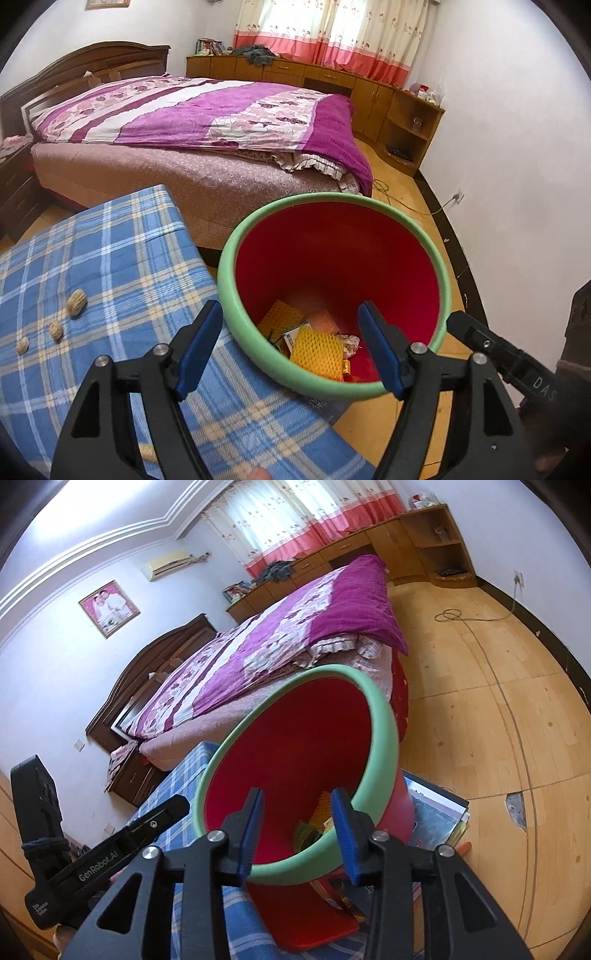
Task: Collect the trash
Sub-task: 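Open the left tool to drop the box while the right tool drops the net into the bucket, then move both open tools back from the bucket over the table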
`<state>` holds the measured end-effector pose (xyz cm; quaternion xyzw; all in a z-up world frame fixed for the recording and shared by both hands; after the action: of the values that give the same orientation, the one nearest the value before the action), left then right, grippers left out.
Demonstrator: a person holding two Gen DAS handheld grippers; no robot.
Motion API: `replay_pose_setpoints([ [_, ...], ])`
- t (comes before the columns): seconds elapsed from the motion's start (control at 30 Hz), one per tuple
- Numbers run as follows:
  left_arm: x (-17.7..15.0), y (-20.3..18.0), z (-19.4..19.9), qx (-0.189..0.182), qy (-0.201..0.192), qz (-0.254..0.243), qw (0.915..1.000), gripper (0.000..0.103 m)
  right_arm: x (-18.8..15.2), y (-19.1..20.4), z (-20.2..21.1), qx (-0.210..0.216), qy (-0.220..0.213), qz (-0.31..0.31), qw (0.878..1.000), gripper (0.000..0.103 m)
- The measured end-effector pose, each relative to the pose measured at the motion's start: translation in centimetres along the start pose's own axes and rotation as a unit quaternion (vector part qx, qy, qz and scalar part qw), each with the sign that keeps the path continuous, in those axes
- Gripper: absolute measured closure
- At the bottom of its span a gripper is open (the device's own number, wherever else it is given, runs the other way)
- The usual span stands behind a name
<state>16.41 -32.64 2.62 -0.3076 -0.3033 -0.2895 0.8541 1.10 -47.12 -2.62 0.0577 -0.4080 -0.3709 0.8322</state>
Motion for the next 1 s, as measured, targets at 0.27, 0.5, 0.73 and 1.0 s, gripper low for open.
replay_pose_setpoints([
  [0.27, -1.4, 1.0, 4.2, 0.017, -0.015, 0.024, 0.9995, 0.028, -0.9, 2.2, 1.8, 0.007, 0.000, 0.030, 1.000, 0.049],
  [0.5, -3.2, 2.5, 8.2, 0.041, -0.027, 0.046, 0.9977, 0.028, -2.2, 4.3, 3.5, 0.019, 0.000, 0.055, 0.998, 0.034],
  [0.73, -5.3, 4.1, 12.8, 0.067, -0.048, 0.068, 0.9943, 0.028, -3.9, 6.8, 5.4, 0.032, 0.000, 0.084, 0.996, 0.029],
  [1.0, -7.6, 5.7, 17.6, 0.104, -0.070, 0.086, 0.9884, 0.028, -6.2, 10.1, 7.9, 0.049, -0.009, 0.124, 0.991, 0.018],
])
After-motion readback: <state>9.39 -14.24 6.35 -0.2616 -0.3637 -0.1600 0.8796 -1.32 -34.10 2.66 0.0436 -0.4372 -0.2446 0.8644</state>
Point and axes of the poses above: each gripper's, at about its wrist camera, not at the fingertips, and z roughly against the way its jaws point, y to its left, x to its top, the point moved 4 cm from there along -z, roughly the way its jaws point, and after that the axes turned 13 degrees about -x, right-handed, at the moved point
